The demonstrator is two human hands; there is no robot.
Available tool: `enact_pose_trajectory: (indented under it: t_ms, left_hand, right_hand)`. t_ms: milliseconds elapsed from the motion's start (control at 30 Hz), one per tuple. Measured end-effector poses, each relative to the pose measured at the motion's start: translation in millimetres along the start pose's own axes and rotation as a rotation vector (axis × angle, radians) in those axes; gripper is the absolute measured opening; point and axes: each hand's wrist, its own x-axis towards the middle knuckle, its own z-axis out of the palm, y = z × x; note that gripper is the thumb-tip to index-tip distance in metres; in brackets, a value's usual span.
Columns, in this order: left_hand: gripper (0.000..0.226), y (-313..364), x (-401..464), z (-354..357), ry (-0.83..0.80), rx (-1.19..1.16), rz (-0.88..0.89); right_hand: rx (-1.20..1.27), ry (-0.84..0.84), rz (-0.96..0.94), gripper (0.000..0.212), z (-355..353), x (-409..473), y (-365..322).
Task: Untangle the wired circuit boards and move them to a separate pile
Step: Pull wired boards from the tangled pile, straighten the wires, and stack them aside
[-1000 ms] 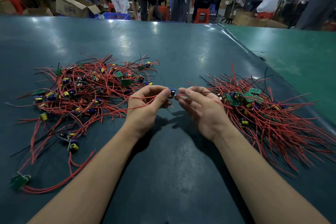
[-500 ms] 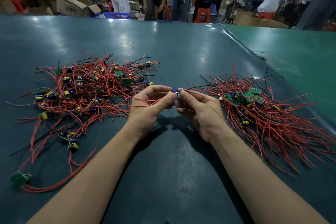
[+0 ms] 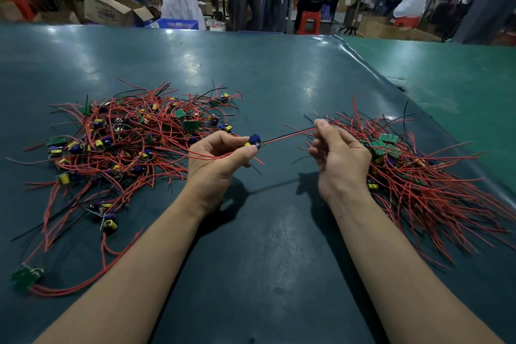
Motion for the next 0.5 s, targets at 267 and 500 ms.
enact_pose_trajectory:
  t_ms: [267, 500]
  left_hand:
    - [0.016, 7.0, 7.5, -9.8, 0.201, -0.184, 0.012]
    - [0.017, 6.1, 6.6, -1.8, 0.222, -0.168, -0.013]
  right_hand:
    - [0.085, 0.21, -0.157, 0.024, -12.3, 14.7, -9.7]
    - [-0.399, -0.019, -0.4, 0.019, -1.5, -5.9, 11.1]
